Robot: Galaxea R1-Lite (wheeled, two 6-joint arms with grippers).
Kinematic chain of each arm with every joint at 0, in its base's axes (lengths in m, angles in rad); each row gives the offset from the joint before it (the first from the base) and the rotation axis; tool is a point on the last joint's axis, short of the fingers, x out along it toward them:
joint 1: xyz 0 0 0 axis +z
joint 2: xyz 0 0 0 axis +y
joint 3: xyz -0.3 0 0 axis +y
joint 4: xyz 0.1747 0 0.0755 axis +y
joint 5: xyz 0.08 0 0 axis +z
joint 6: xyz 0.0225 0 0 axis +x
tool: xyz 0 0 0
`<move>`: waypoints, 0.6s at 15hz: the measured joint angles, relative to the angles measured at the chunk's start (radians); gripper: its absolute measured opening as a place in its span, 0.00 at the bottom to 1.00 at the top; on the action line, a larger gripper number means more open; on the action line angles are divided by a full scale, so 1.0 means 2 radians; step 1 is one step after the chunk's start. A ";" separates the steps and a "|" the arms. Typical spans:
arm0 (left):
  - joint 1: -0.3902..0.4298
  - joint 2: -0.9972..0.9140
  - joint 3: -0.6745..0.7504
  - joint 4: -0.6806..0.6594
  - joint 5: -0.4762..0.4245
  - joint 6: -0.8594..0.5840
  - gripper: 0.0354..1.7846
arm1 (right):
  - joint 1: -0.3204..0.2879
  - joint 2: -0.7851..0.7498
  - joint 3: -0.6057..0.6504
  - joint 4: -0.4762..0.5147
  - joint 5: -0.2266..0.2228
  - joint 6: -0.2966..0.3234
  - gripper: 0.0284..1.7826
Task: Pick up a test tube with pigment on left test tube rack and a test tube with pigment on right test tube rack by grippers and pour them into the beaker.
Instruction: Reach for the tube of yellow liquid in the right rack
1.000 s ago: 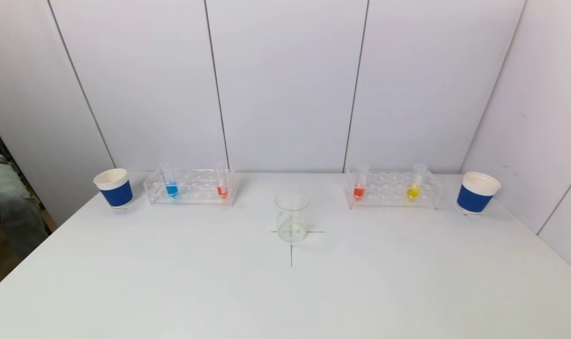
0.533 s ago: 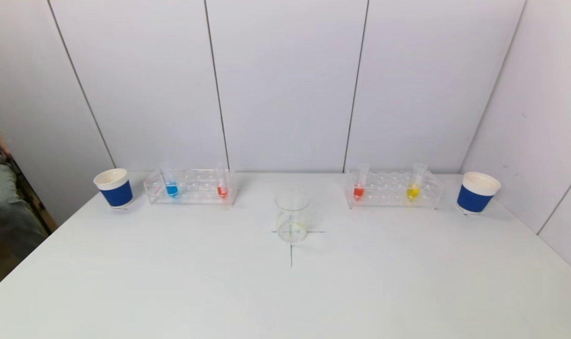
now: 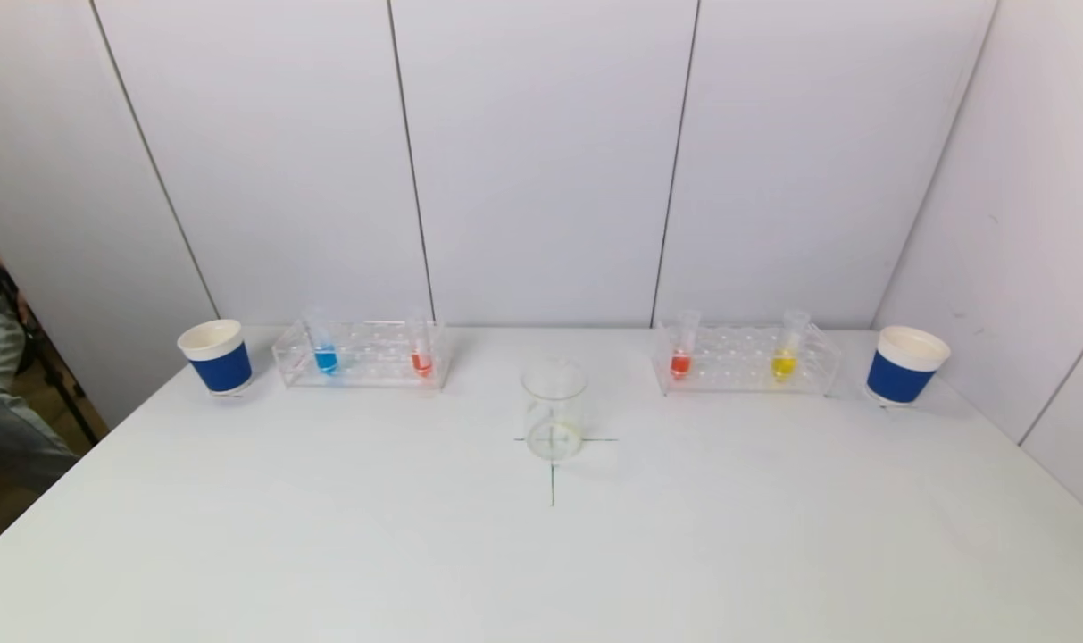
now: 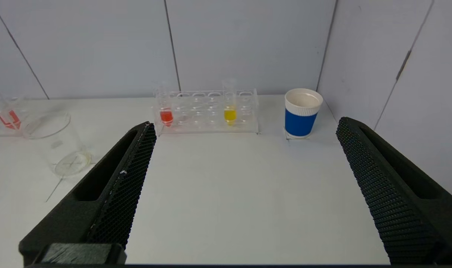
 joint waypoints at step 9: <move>0.000 0.000 0.000 0.000 0.000 0.000 0.99 | 0.007 0.251 0.022 -0.235 0.001 0.013 0.99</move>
